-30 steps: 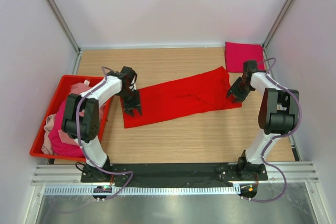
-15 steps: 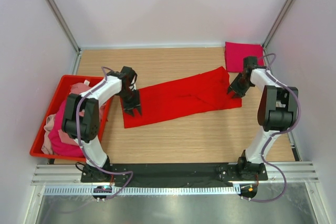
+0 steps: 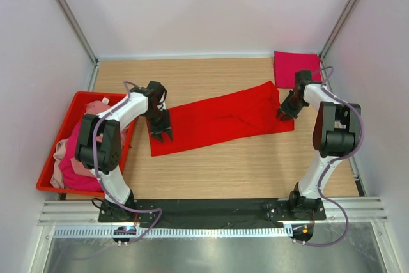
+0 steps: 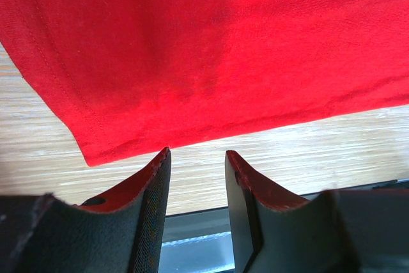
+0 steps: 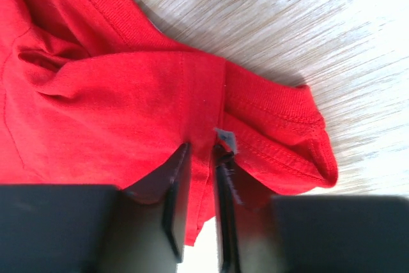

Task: Fold and stack the t-shirts
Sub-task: Fold the tshirt

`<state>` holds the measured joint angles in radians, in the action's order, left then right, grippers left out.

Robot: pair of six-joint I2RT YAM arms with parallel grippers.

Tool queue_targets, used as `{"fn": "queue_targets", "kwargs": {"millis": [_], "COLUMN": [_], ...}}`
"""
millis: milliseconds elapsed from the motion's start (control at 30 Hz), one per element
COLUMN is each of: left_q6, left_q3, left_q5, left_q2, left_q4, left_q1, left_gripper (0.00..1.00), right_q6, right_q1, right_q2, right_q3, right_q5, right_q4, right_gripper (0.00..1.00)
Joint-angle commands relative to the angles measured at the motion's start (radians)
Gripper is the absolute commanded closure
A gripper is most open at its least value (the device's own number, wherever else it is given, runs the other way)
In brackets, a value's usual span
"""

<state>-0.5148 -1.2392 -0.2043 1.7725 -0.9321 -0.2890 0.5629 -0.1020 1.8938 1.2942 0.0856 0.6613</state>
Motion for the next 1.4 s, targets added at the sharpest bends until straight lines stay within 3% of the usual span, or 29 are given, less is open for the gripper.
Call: {"fn": "queue_targets", "kwargs": {"millis": [0,33,133,300,1033,1367], "left_q6": [0.013,0.012,0.009,0.009,0.015,0.018], "left_q3": [-0.023,-0.02,-0.013,-0.009,-0.002,0.003], "left_q5": [-0.021,-0.021,-0.026,-0.029,-0.021,-0.017], "left_q2": [0.007,0.007,0.008,0.008,-0.01,-0.018], "left_q4": [0.009,0.012,0.019,0.019,0.012,0.01], "left_q1": [-0.004,-0.004,-0.004,-0.002,-0.002,-0.003], "left_gripper": [0.59,0.59,0.59,0.59,0.59,0.59], "right_q6": [0.014,0.018,0.022,0.049,0.428,0.479], "right_q1": [0.008,0.01,0.016,0.024,0.134,0.171], "right_q2": [-0.012,-0.013,-0.013,-0.021,0.137,0.252], "right_q3": [0.037,0.042,0.063,0.089,0.31,0.401], "right_q5": [0.014,0.019,0.029,0.065,0.187,0.183], "right_q4": [-0.009,-0.005,0.02,0.027,-0.138,-0.201], "right_gripper": [0.75,0.82,0.89,0.94,0.96,0.95]}}
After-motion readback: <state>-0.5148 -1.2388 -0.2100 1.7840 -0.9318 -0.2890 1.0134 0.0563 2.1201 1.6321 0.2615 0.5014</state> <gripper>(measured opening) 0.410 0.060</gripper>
